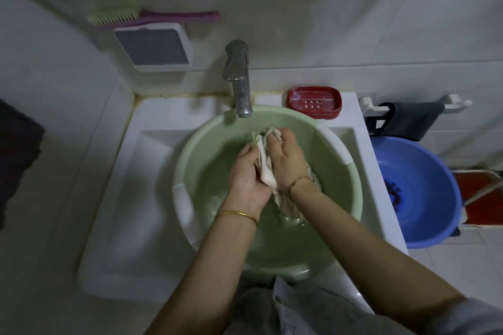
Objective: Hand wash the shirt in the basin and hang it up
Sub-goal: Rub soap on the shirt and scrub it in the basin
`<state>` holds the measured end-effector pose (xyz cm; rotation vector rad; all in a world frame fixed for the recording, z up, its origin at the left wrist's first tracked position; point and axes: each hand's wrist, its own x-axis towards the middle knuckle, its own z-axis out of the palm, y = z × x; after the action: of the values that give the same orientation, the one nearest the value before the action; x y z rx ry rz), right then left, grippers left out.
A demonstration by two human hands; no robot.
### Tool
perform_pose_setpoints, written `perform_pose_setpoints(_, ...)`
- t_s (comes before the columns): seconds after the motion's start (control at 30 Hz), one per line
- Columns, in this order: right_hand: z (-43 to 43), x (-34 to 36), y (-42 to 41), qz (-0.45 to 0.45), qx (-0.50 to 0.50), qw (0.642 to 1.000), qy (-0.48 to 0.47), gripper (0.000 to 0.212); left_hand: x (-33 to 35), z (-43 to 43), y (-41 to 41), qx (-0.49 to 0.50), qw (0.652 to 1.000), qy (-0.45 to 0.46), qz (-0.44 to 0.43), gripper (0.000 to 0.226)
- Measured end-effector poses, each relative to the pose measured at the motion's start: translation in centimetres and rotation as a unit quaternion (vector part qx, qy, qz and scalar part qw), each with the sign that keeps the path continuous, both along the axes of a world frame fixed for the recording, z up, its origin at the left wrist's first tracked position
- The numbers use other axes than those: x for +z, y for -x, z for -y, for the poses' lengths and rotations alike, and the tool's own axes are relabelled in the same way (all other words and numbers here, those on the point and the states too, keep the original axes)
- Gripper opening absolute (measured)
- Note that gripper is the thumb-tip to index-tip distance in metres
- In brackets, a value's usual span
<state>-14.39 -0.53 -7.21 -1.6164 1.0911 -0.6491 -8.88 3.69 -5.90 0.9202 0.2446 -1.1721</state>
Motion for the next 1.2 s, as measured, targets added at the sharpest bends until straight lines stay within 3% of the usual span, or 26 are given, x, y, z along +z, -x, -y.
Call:
perform_pose_setpoints(0.1, -4.2, 0.7, 1.3, 0.034, 0.034, 0.997, 0.052, 0.037, -0.1, 0.0, -1.2, 0.000, 1.000, -0.017, 0.023, 0.023)
perform_pose_setpoints(0.2, -3.6, 0.6, 0.1, 0.023, 0.046, 0.994, 0.099, 0.049, 0.1, -0.1, -0.5, -0.063, 0.996, -0.062, 0.030, 0.026)
perform_pose_setpoints(0.3, 0.2, 0.0, -0.5, 0.001, 0.019, 0.999, 0.037, 0.038, 0.5, 0.2, 0.5, -0.042, 0.998, -0.042, 0.022, 0.023)
perform_pose_setpoints(0.4, -1.1, -0.2, 1.0, 0.027, 0.001, 0.999, -0.017, 0.018, 0.5, 0.6, -0.1, 0.005, 0.999, -0.022, 0.038, 0.025)
perform_pose_setpoints(0.57, -3.5, 0.3, 0.3, 0.018, 0.043, 0.993, 0.107, 0.052, 0.2, 0.2, -0.3, -0.058, 0.993, -0.083, 0.054, 0.028)
perform_pose_setpoints(0.73, 0.1, -0.1, 0.6, -0.013, 0.017, 1.000, 0.004, 0.038, 0.2, 0.5, 0.9, -0.001, 0.999, -0.042, 0.021, 0.027)
perform_pose_setpoints(0.83, -4.1, 0.1, 1.4, 0.007, 0.058, 0.996, 0.069, 0.046, -0.2, 0.5, -0.9, 0.007, 0.994, -0.073, 0.082, 0.021)
perform_pose_setpoints(0.93, -3.7, 0.1, 0.1, 0.015, 0.060, 0.993, 0.098, 0.052, -0.5, 0.2, -1.0, -0.073, 0.986, -0.119, 0.090, 0.021)
perform_pose_setpoints(1.1, 0.8, -0.3, 0.1, -0.027, 0.027, 0.999, -0.019, 0.032, -0.7, 0.5, 0.6, -0.011, 0.999, -0.032, 0.023, 0.020)
perform_pose_setpoints(1.2, -2.9, 0.4, 1.6, 0.009, 0.059, 0.996, 0.064, 0.036, -0.8, 0.6, -0.7, 0.007, 0.998, -0.042, 0.040, 0.023)
